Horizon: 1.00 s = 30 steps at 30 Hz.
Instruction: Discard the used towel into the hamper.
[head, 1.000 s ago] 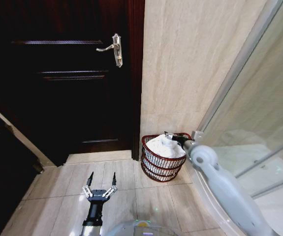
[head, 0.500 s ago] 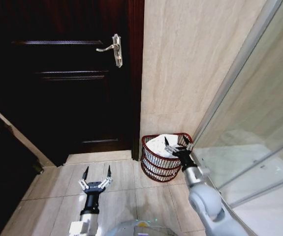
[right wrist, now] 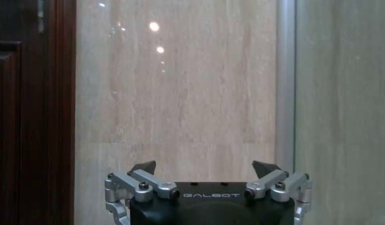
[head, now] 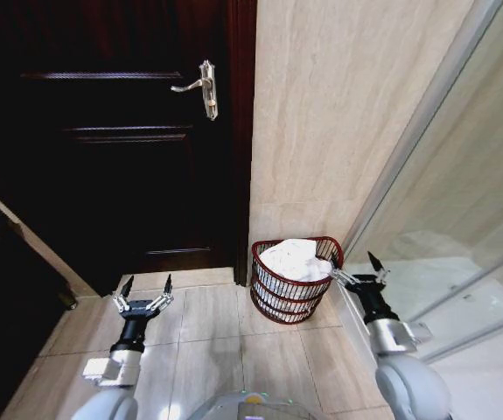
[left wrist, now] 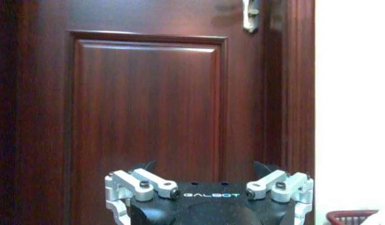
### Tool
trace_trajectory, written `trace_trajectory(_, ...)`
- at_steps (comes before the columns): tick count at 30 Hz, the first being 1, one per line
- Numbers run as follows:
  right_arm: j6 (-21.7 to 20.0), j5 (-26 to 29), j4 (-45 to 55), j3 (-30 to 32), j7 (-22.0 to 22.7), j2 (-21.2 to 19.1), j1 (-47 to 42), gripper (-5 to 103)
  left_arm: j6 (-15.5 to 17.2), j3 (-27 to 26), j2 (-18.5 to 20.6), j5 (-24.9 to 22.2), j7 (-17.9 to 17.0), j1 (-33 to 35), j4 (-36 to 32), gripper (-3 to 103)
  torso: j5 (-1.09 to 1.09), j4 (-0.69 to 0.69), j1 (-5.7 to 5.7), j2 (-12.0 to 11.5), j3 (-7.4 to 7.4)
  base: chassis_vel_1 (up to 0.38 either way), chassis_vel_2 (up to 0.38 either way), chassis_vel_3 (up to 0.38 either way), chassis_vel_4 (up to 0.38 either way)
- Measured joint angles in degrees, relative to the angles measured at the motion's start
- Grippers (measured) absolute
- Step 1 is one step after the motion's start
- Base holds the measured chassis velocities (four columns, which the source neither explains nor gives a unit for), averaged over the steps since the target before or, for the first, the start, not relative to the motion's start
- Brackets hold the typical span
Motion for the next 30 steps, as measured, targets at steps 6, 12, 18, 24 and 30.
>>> trace_trajectory(6,0.00,-0.99,1.74,-0.10,-0.02,2.41,-3.04,100,0.75,-0.28,1.21,-0.68,-1.08,-1.32,0.02,100,0.00,-0.01,0.00,0.00,0.00,0.000,0.000,0.000,0.000)
trace_trajectory(12,0.35,-1.97,4.16,-1.60,0.19,2.88,-5.17,100,2.12,0.76,-0.72,0.86,-2.56,-2.02,-1.39,100,0.00,0.00,0.00,0.00,0.00,0.000,0.000,0.000,0.000)
trace_trajectory(18,-0.56,-4.14,4.97,-4.89,1.52,3.33,-4.38,100,3.94,2.28,-2.99,4.16,-5.46,-1.81,-2.91,100,0.00,0.00,0.00,0.00,0.00,0.000,0.000,0.000,0.000)
trace_trajectory(24,-0.90,-4.82,4.98,-5.08,1.71,3.28,-3.63,100,5.81,1.11,-3.48,4.72,-6.27,-2.04,-3.04,100,0.01,0.00,0.01,0.00,0.00,0.000,0.000,0.000,0.000)
trace_trajectory(30,-0.77,-4.87,4.99,-5.21,1.74,3.61,-3.68,100,5.31,0.76,-3.25,4.41,-6.15,-1.95,-2.48,100,0.00,0.00,0.03,0.09,0.08,0.000,0.000,0.000,0.000)
